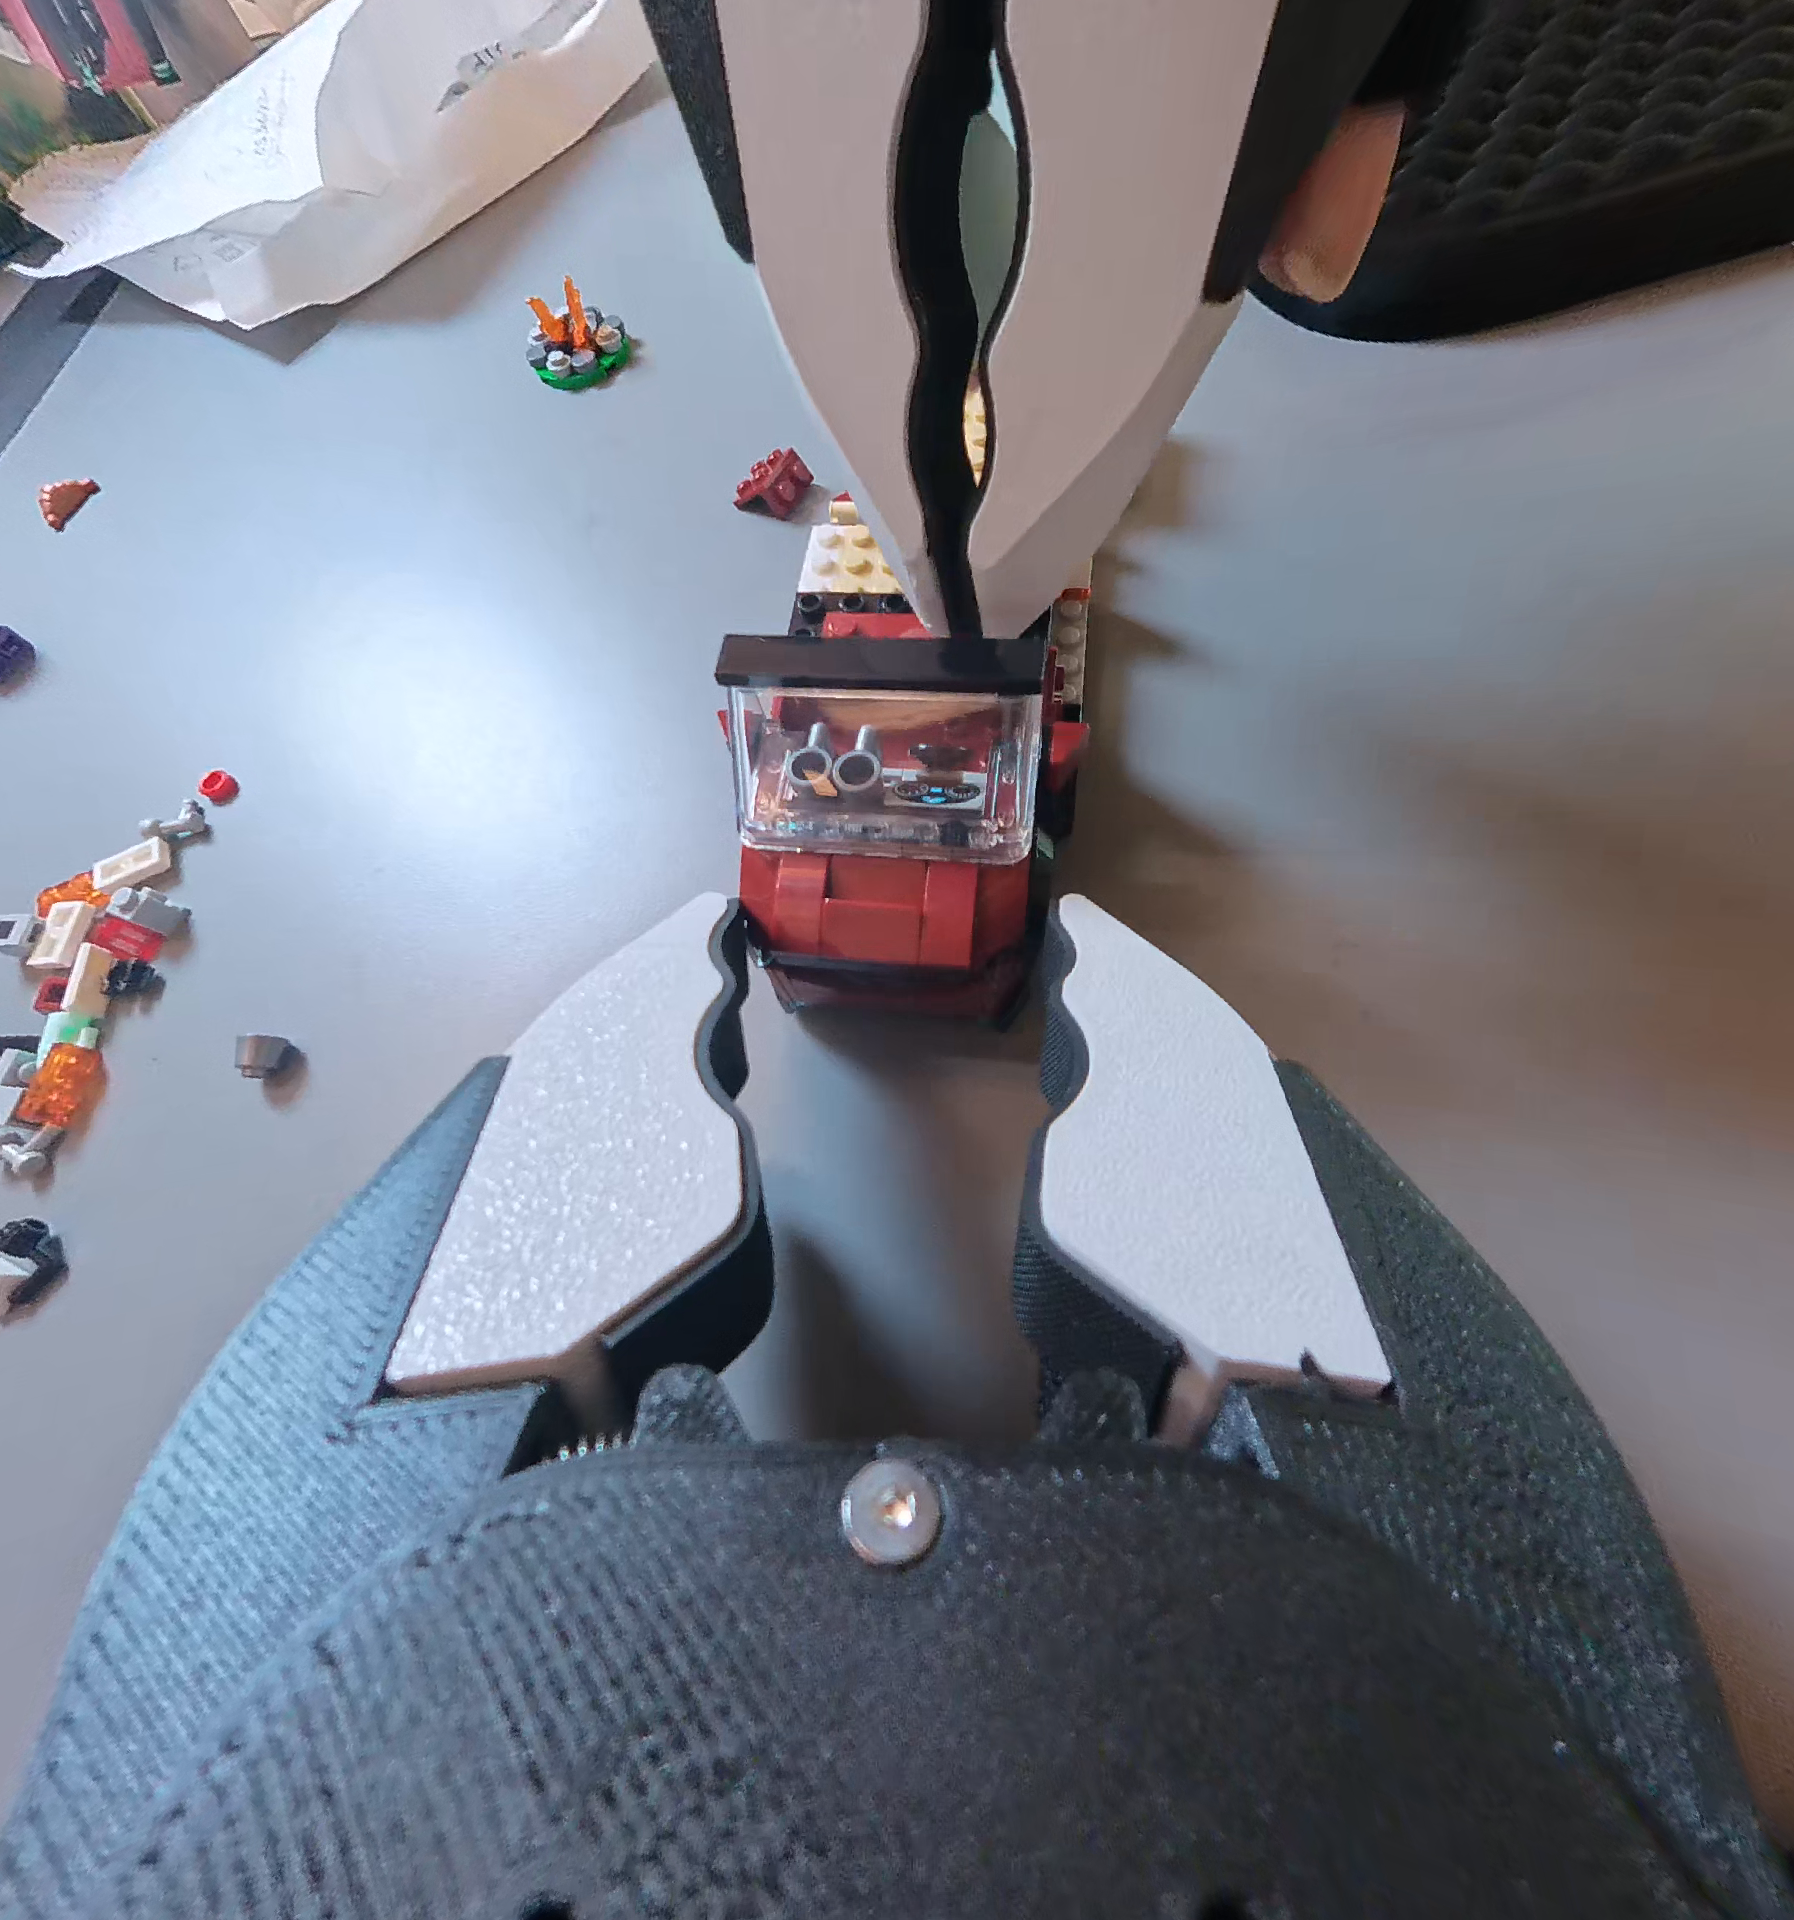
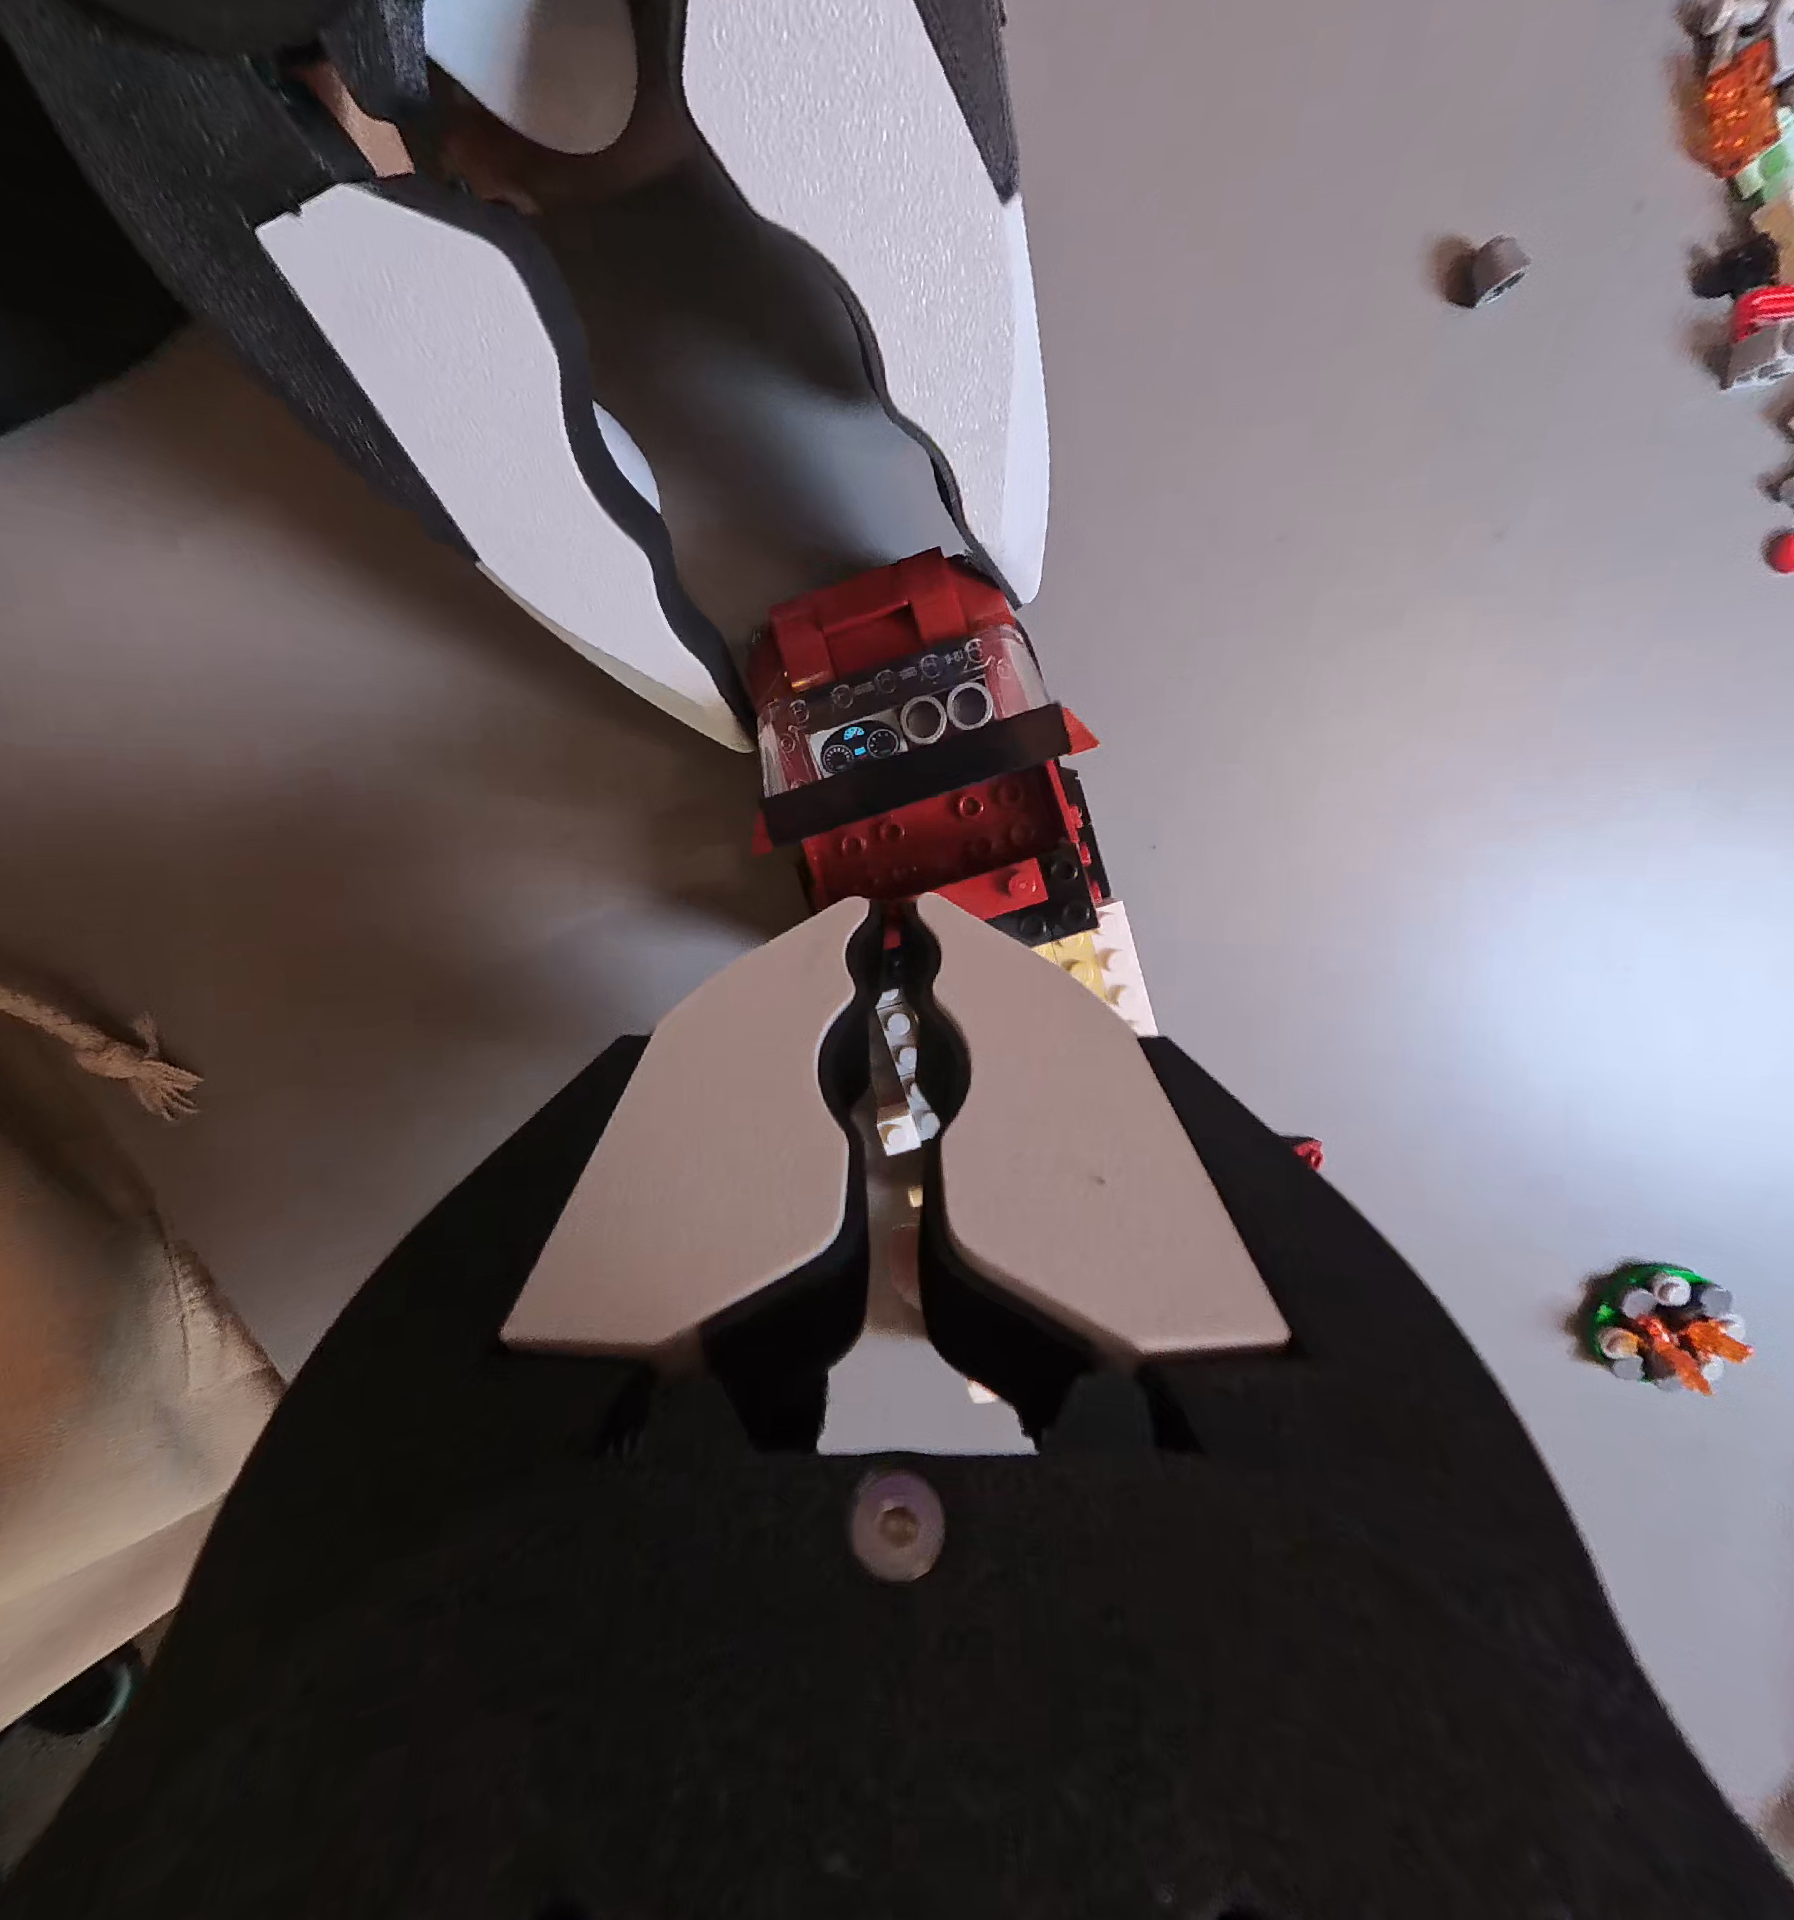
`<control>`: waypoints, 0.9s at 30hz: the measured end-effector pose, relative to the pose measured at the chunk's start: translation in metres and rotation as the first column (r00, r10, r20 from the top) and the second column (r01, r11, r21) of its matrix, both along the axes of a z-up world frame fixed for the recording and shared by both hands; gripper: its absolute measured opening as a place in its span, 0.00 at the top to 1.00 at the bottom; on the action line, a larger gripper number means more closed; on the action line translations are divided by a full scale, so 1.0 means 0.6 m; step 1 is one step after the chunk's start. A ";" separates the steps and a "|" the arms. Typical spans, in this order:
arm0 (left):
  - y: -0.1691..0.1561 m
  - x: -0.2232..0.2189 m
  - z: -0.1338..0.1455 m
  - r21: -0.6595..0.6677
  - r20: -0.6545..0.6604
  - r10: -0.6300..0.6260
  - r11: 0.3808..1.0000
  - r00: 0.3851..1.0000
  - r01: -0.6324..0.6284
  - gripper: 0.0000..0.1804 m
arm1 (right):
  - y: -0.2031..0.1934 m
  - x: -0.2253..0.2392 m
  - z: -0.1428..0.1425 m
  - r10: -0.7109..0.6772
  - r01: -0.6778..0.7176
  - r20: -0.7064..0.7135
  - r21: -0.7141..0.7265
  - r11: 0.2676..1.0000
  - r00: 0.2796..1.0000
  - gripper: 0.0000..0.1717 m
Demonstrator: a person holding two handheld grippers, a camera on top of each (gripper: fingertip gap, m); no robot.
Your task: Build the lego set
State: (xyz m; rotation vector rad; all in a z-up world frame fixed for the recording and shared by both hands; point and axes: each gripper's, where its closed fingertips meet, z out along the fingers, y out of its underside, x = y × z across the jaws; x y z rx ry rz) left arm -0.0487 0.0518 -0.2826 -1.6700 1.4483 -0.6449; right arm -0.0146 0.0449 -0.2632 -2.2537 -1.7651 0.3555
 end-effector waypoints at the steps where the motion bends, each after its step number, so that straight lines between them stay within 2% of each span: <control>1: 0.000 0.000 0.000 0.001 0.000 0.000 1.000 1.000 0.000 0.70 | 0.000 0.001 0.000 0.007 -0.007 0.015 0.000 1.000 1.000 0.98; 5: 0.000 0.000 0.000 0.001 -0.001 0.000 1.000 1.000 0.000 0.70 | -0.001 0.001 -0.001 0.011 -0.010 0.063 -0.014 1.000 0.998 0.98; 8: 0.000 0.000 0.000 0.002 -0.003 -0.001 1.000 1.000 0.001 0.70 | -0.001 0.001 -0.001 -0.005 0.006 0.043 -0.035 0.999 0.999 0.98; 11: 0.000 0.000 0.000 0.005 -0.001 -0.004 1.000 1.000 0.004 0.70 | 0.000 -0.001 0.001 0.020 -0.019 -0.018 0.020 1.000 1.000 0.98; 13: 0.000 0.000 0.000 -0.002 0.001 -0.004 1.000 1.000 0.004 0.70 | 0.004 -0.004 0.014 0.000 0.013 -0.163 0.076 0.997 0.987 0.96; 14: 0.000 -0.001 0.000 0.000 0.001 -0.004 1.000 1.000 0.004 0.70 | 0.007 -0.007 0.035 -0.018 0.049 -0.294 0.101 0.994 0.956 0.90; 16: 0.000 0.000 0.000 0.007 0.000 -0.005 1.000 1.000 0.005 0.70 | 0.013 0.008 0.080 -0.092 0.164 -0.515 0.097 0.982 0.852 0.85; 18: 0.000 0.000 0.000 0.010 0.000 -0.005 1.000 1.000 0.005 0.70 | 0.016 0.043 0.100 -0.118 0.262 -0.631 0.140 0.955 0.767 0.79; 20: -0.002 -0.001 -0.005 0.016 -0.024 -0.012 1.000 1.000 0.012 0.67 | 0.011 0.085 0.093 -0.102 0.330 -0.663 0.229 0.916 0.741 0.76; 22: -0.008 0.002 -0.013 0.012 -0.055 -0.020 1.000 0.998 0.020 0.58 | 0.000 0.122 0.071 -0.102 0.359 -0.652 0.273 0.893 0.751 0.71; 24: -0.010 0.009 -0.011 0.037 -0.052 -0.024 0.999 0.998 0.026 0.55 | -0.007 0.150 0.052 -0.102 0.364 -0.632 0.300 0.882 0.768 0.69; 26: 0.001 0.017 -0.012 0.036 -0.059 0.006 0.999 0.998 -0.004 0.58 | -0.008 0.167 0.044 -0.085 0.360 -0.626 0.328 0.873 0.775 0.69; 27: 0.004 0.021 -0.014 0.022 -0.068 0.009 1.000 0.998 -0.007 0.64 | -0.008 0.171 0.044 -0.074 0.355 -0.628 0.336 0.872 0.775 0.69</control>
